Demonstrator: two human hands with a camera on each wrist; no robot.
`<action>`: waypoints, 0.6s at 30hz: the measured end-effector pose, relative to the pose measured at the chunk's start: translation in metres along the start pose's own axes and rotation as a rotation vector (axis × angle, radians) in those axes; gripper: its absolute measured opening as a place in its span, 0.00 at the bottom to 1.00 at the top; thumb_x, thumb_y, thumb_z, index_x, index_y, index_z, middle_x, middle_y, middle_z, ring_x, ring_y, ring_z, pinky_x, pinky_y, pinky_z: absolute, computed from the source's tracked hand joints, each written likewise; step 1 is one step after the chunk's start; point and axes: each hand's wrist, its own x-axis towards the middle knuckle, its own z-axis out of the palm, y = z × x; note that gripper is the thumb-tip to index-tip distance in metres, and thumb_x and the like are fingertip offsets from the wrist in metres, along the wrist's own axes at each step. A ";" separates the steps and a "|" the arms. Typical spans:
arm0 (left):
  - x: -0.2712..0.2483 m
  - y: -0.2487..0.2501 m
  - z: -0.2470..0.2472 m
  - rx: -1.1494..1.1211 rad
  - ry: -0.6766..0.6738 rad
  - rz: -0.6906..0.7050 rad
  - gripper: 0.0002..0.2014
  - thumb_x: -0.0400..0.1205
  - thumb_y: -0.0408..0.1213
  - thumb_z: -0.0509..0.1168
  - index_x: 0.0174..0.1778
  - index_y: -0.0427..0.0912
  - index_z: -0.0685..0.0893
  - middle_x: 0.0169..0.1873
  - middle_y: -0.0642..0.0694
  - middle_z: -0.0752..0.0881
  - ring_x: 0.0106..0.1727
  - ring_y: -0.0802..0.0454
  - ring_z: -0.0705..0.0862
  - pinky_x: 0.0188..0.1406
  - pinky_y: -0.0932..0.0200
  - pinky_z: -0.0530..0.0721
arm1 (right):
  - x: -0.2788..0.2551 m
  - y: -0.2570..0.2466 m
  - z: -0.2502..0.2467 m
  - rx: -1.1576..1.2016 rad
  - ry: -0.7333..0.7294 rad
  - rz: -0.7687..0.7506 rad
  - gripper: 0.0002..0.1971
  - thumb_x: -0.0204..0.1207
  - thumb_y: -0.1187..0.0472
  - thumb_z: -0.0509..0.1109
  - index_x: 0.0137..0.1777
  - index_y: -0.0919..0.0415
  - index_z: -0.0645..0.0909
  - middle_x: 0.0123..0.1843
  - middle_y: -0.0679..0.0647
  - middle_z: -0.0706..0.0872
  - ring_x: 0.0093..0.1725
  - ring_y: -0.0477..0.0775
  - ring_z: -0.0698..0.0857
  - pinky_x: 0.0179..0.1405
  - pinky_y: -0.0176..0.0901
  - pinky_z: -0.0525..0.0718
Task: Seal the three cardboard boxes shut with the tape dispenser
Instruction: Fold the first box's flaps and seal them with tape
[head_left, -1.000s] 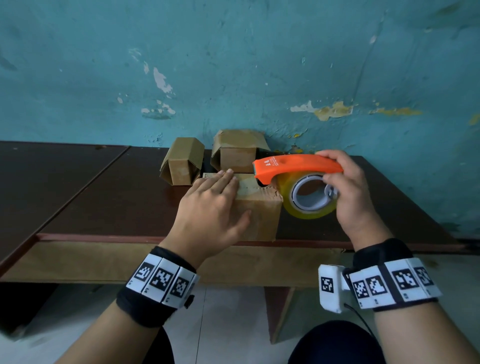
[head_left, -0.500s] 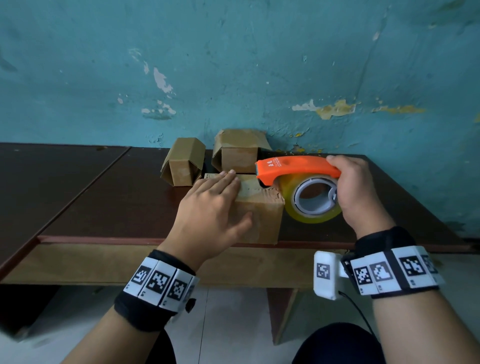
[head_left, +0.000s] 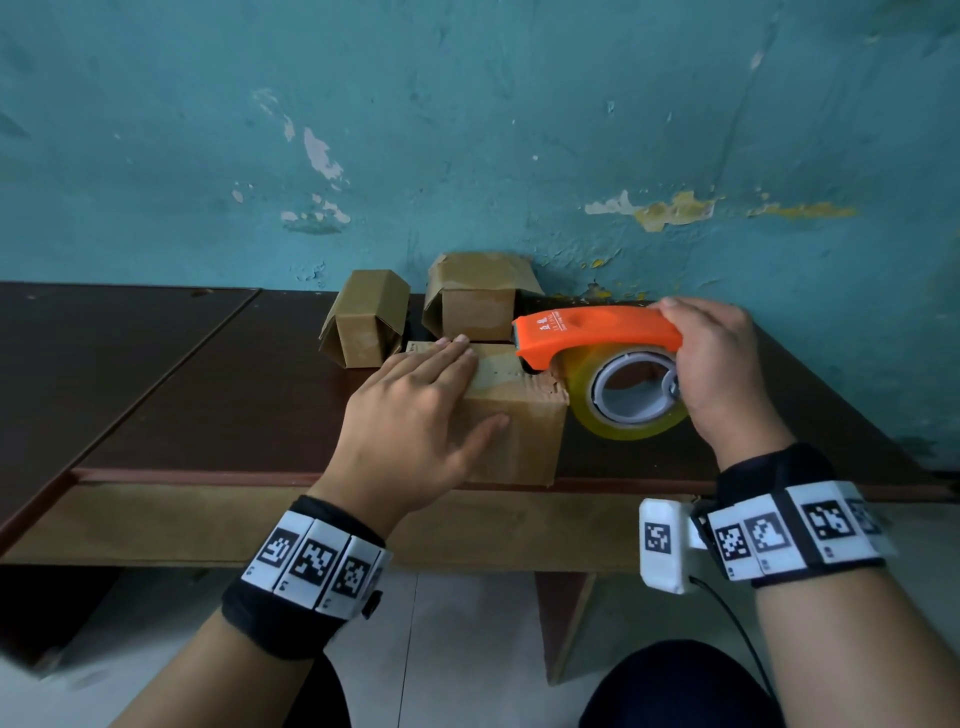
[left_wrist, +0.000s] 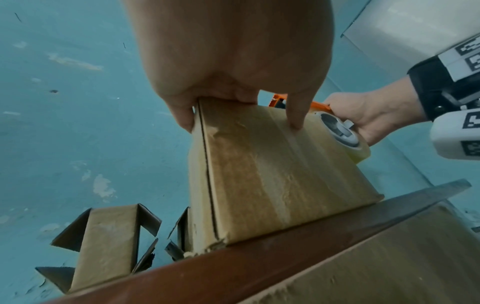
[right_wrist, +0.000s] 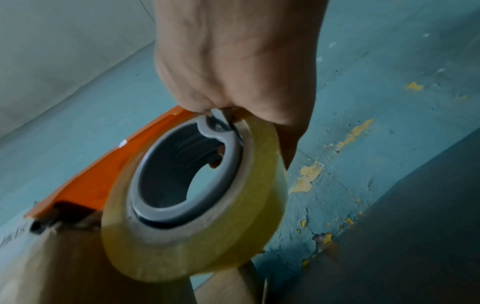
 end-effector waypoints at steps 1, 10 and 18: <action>0.000 -0.001 0.000 -0.004 0.002 0.003 0.36 0.85 0.66 0.59 0.77 0.41 0.84 0.79 0.46 0.82 0.81 0.49 0.79 0.80 0.48 0.77 | -0.001 0.001 0.000 -0.006 0.006 -0.007 0.17 0.78 0.51 0.64 0.38 0.61 0.88 0.40 0.83 0.80 0.36 0.70 0.80 0.44 0.52 0.76; -0.001 -0.003 0.000 -0.002 0.008 0.013 0.35 0.86 0.65 0.59 0.77 0.42 0.84 0.79 0.47 0.82 0.81 0.51 0.79 0.79 0.52 0.75 | -0.004 0.009 -0.004 0.025 0.014 -0.062 0.23 0.78 0.52 0.63 0.43 0.76 0.86 0.39 0.85 0.78 0.35 0.74 0.79 0.41 0.52 0.74; -0.001 -0.004 0.000 -0.008 0.005 0.011 0.35 0.86 0.66 0.59 0.77 0.43 0.84 0.79 0.48 0.82 0.81 0.52 0.79 0.79 0.53 0.75 | -0.006 0.016 -0.008 0.037 -0.019 -0.123 0.25 0.79 0.55 0.62 0.43 0.84 0.80 0.36 0.85 0.75 0.34 0.83 0.76 0.39 0.52 0.72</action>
